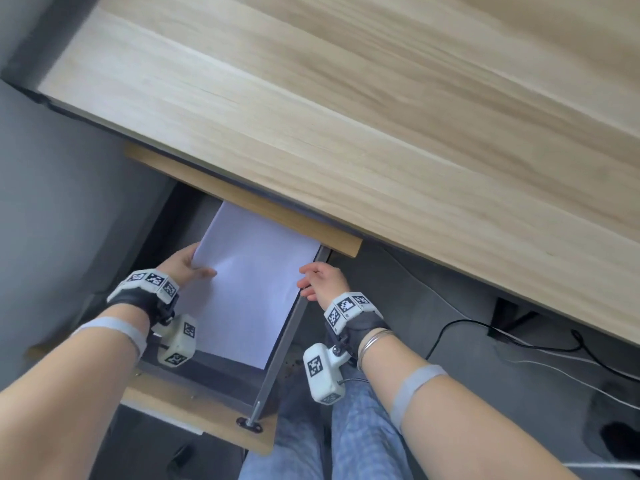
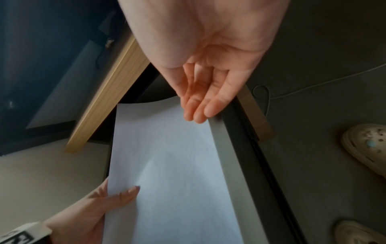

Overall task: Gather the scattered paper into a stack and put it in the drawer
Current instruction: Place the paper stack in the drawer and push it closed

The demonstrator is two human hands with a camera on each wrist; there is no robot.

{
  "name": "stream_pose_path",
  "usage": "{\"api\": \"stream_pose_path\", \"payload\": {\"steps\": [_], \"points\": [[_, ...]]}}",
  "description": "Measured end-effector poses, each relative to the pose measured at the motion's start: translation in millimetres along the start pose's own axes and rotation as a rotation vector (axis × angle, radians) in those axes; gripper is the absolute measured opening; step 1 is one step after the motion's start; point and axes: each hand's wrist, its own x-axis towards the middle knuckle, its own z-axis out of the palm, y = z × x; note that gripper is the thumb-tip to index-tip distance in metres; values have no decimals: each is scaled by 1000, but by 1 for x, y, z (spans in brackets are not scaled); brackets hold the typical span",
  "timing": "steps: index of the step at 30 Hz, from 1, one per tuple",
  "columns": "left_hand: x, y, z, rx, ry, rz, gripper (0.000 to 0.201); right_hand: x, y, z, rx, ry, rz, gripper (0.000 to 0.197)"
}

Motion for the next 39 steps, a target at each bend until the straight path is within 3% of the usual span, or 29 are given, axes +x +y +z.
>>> {"api": "stream_pose_path", "payload": {"steps": [7,12,20,25,30,39], "points": [[22,13,15,-1,75,-42,53,8,9,-10,-11,28,-21,31],[31,8,19,3,131,-61,62,10,12,-10,-23,32,-29,34],[43,10,32,169,350,-118,79,9,11,-12,-76,9,-27,33],[40,12,29,245,336,-133,70,6,11,-14,-114,-3,-32,25],[20,12,20,117,322,-144,60,1,5,-18,-162,6,-27,22],[-64,-13,-1,97,338,-384,48,-34,-35,-17,-241,11,-34,27]]}}
